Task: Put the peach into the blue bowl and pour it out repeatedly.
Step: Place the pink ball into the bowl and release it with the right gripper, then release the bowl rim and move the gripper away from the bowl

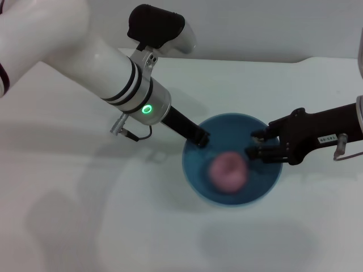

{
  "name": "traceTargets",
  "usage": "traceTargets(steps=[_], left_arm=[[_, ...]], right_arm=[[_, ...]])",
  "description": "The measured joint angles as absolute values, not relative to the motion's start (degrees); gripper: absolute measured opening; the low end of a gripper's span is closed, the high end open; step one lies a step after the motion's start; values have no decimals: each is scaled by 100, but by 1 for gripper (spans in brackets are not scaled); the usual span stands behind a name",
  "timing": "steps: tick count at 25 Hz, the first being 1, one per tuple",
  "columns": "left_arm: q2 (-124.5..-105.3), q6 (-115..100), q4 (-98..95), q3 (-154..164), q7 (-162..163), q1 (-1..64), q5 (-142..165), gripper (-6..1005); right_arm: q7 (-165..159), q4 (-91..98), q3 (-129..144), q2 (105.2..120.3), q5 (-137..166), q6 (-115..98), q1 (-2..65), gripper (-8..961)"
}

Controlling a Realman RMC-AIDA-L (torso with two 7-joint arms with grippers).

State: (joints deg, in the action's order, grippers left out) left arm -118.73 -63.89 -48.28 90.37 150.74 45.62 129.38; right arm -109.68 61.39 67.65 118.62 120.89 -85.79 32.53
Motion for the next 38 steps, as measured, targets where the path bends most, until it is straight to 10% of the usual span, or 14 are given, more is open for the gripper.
traceTargets(steps=[38], left_arm=[[-11894,-6276,-4763,10181,15234,4542,12963,107]], right_arm=[[-11193,6089,4781,11865,10853,-8572,2308,406]])
